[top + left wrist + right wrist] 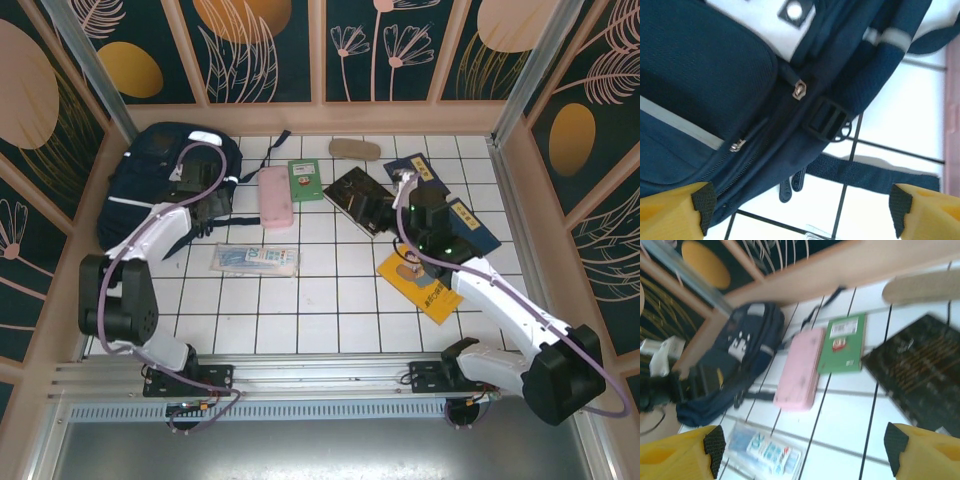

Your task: Pack the student bag

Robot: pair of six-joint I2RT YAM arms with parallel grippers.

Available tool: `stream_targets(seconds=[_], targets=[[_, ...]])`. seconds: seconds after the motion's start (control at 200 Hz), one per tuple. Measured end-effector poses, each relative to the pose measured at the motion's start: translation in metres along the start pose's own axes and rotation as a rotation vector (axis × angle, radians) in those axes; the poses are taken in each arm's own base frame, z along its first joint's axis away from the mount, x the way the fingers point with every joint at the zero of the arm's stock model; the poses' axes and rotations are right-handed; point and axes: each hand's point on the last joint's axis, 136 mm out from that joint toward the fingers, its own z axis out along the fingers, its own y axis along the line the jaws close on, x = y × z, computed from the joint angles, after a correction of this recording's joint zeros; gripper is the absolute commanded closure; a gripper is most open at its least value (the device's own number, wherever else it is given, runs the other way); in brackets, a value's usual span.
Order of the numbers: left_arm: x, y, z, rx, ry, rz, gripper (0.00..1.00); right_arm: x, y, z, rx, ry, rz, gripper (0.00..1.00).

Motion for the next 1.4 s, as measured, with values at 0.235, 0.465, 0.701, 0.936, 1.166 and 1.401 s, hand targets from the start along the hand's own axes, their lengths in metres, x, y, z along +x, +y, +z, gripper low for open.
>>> stream_targets(seconds=[0.235, 0.465, 0.701, 0.936, 1.166, 1.401], targets=[[0.031, 0.011, 0.034, -0.108, 0.138, 0.069, 0.18, 0.037, -0.005, 0.002, -0.014, 0.099, -0.001, 0.16], [0.039, 0.028, 0.059, -0.250, 0.188, 0.134, 0.24, 0.045, -0.004, 0.001, -0.023, 0.120, -0.025, 0.16], [0.040, 0.036, 0.076, -0.344, 0.223, 0.213, 0.76, 0.049, 0.001, 0.001, -0.045, 0.136, -0.032, 0.25], [0.038, 0.017, 0.077, -0.285, 0.229, 0.252, 1.00, 0.059, 0.004, 0.002, -0.059, 0.161, -0.037, 0.33], [0.044, -0.036, 0.077, -0.083, 0.230, 0.194, 1.00, 0.063, 0.002, 0.002, -0.051, 0.172, -0.031, 0.34], [0.047, -0.122, 0.064, 0.288, 0.270, -0.020, 1.00, 0.070, -0.007, 0.002, -0.009, 0.198, -0.003, 0.31]])
